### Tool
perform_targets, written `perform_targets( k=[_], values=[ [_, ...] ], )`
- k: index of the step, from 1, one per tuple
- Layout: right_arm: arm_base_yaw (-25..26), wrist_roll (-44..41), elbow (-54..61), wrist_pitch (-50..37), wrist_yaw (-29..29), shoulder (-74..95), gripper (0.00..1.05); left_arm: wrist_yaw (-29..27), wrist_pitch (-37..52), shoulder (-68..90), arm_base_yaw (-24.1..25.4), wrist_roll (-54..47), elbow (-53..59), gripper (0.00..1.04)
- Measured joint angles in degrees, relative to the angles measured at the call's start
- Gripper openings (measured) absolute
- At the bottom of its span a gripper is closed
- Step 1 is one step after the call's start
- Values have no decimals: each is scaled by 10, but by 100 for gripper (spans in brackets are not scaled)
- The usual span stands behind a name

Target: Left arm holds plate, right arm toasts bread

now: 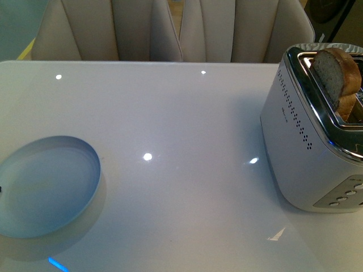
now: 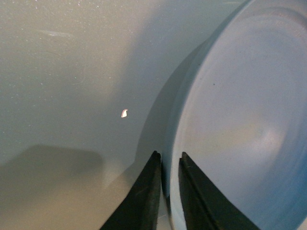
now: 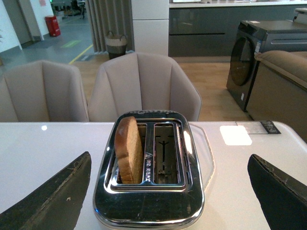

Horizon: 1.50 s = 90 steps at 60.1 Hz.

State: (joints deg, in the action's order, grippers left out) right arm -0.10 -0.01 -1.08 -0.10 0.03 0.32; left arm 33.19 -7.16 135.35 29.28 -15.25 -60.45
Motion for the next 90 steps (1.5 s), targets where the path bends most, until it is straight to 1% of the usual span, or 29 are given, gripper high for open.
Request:
perform_targets(
  k=[9, 11, 21, 26, 29, 32, 37, 39, 50, 57, 66, 68, 71, 77, 81, 86, 90],
  values=[
    [0, 0, 0, 0, 0, 0, 96, 0, 0, 1, 1, -2, 0, 51],
    [0, 0, 0, 0, 0, 0, 96, 2, 0, 1, 1, -2, 0, 54],
    [0, 0, 0, 0, 0, 0, 96, 11, 0, -13, 3, -4, 6, 80],
    [0, 0, 0, 0, 0, 0, 96, 13, 5, -44, 8, -4, 28, 99],
    [0, 0, 0, 0, 0, 0, 96, 14, 19, -77, 15, -3, 48, 97],
    [0, 0, 0, 0, 0, 0, 96, 9, 35, -104, 21, -2, 63, 97],
    [0, 0, 0, 0, 0, 0, 96, -27, 70, -153, 28, -16, 93, 98],
    [0, 0, 0, 0, 0, 0, 96, -30, 85, -173, 30, -17, 107, 98],
    [0, 0, 0, 0, 0, 0, 96, 16, 169, -313, 31, 14, 182, 98],
    [0, 0, 0, 0, 0, 0, 96, 17, 243, -429, 16, 68, 229, 98],
    [0, 0, 0, 0, 0, 0, 96, -29, 328, -535, -26, 132, 283, 98],
    [0, 0, 0, 0, 0, 0, 96, -63, 372, -581, -54, 161, 316, 98],
    [0, 0, 0, 0, 0, 0, 96, -94, 400, -622, -81, 189, 341, 98],
    [0, 0, 0, 0, 0, 0, 96, -131, 414, -679, -128, 230, 371, 98],
    [0, 0, 0, 0, 0, 0, 96, -165, 417, -728, -171, 273, 391, 98],
    [0, 0, 0, 0, 0, 0, 96, -201, 408, -770, -208, 307, 405, 98],
    [0, 0, 0, 0, 0, 0, 96, -242, 397, -803, -249, 323, 420, 98]
  ],
)
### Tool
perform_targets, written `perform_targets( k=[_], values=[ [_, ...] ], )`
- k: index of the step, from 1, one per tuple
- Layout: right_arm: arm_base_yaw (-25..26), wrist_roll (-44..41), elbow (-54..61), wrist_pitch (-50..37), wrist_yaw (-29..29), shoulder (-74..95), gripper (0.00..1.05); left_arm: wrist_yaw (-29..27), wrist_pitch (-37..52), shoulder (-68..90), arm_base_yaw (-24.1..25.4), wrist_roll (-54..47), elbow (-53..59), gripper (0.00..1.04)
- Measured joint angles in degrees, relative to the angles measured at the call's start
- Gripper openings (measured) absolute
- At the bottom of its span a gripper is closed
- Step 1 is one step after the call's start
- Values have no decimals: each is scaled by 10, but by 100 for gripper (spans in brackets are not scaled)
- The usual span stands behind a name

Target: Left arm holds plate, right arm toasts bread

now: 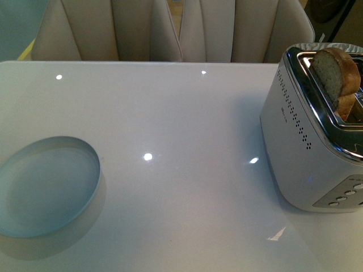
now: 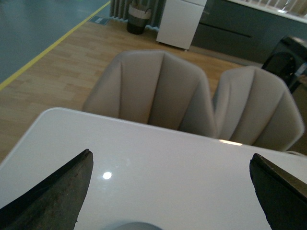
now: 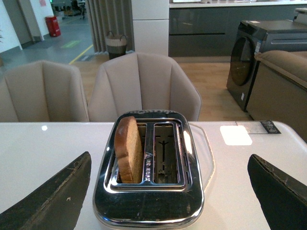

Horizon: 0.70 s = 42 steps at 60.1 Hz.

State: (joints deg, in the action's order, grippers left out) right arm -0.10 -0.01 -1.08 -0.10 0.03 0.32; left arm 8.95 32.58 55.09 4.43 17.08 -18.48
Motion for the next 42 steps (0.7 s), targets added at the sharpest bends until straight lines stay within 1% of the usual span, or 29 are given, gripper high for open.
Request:
perform_targets(
  k=[7, 10, 42],
  values=[
    [0, 0, 0, 0, 0, 0, 96, -35, -17, -34, -51, 11, 26, 98],
    [0, 0, 0, 0, 0, 0, 96, -38, -19, -42, -59, 13, 34, 98],
    [0, 0, 0, 0, 0, 0, 96, -45, -19, -45, -61, 17, 35, 98]
  ],
)
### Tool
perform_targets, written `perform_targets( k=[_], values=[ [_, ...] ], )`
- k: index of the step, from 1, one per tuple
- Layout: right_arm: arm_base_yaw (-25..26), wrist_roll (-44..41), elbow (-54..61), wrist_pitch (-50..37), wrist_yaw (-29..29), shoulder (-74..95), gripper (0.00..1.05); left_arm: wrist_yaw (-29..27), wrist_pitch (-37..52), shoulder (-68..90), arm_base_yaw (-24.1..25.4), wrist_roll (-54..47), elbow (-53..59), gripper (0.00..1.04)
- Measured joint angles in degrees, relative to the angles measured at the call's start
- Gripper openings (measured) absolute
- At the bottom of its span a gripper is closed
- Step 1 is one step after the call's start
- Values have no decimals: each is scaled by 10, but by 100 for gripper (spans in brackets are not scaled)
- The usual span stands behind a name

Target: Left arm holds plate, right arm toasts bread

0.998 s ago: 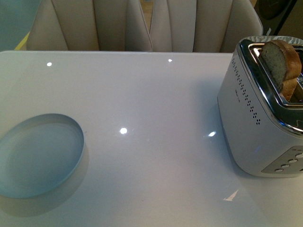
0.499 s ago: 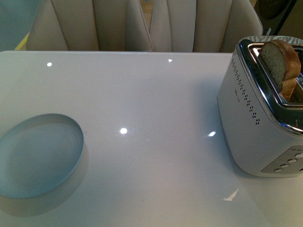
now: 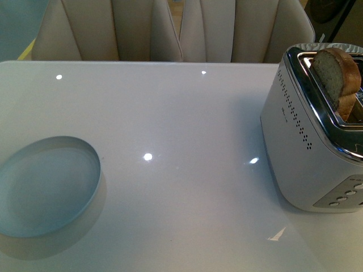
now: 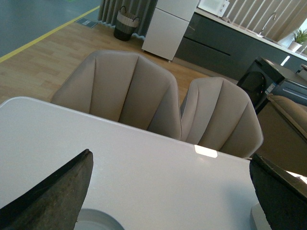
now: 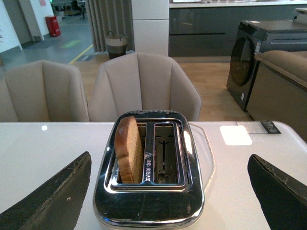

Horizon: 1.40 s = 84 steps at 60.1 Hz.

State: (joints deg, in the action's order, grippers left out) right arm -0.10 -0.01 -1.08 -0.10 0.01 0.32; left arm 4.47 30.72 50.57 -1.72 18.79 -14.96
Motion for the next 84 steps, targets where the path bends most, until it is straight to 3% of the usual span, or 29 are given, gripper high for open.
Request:
perform_targets(
  k=[4, 9, 29, 48, 84],
  values=[
    [0, 0, 0, 0, 0, 0, 96, -37, 58, -4, 10, -73, 23, 84],
    [0, 0, 0, 0, 1, 0, 96, -45, 64, -31, 16, -143, 49, 64],
    [0, 0, 0, 0, 0, 0, 96, -45, 13, -136, 16, -177, 104, 3],
    [0, 0, 0, 0, 0, 0, 96, -45, -24, -218, 16, -181, 142, 3],
    [0, 0, 0, 0, 0, 0, 96, -45, -175, -374, 16, -182, 142, 3]
  ],
)
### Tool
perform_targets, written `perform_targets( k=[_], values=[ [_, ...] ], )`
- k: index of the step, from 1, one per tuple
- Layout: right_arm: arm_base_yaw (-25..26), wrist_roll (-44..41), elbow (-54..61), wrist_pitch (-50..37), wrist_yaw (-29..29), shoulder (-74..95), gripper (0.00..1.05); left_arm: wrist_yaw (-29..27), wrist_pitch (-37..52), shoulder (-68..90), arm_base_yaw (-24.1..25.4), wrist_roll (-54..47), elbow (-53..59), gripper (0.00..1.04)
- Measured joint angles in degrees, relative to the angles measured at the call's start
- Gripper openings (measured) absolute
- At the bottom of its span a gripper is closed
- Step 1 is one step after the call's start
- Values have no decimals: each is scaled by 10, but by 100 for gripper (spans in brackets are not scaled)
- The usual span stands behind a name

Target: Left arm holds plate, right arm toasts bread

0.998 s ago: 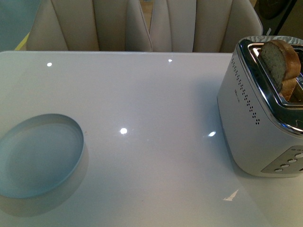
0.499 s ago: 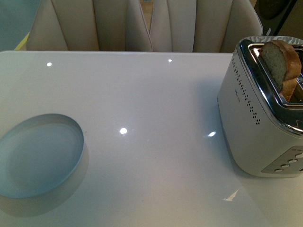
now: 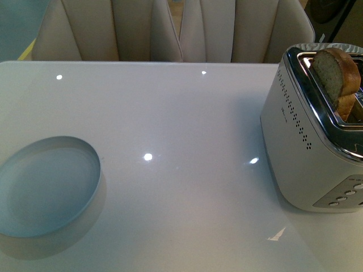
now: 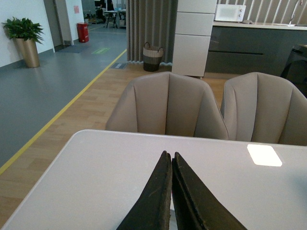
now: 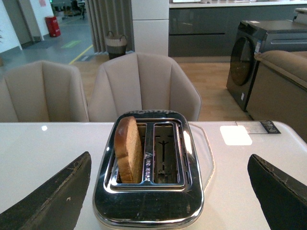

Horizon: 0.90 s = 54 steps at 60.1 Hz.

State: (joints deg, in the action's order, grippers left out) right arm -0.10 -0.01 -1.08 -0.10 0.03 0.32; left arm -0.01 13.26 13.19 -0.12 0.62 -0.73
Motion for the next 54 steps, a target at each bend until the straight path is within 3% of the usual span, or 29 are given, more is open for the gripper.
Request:
perform_targets(
  k=[13, 19, 42, 54],
  values=[
    [0, 0, 0, 0, 0, 0, 96, 0, -33, -32, 0, 0, 0, 3],
    [0, 0, 0, 0, 0, 0, 96, 0, -125, -110, 0, 0, 0, 3],
    [0, 0, 0, 0, 0, 0, 96, 0, -132, -128, 0, 0, 0, 4],
    [0, 0, 0, 0, 0, 0, 96, 0, -132, -128, 0, 0, 0, 58]
  ],
)
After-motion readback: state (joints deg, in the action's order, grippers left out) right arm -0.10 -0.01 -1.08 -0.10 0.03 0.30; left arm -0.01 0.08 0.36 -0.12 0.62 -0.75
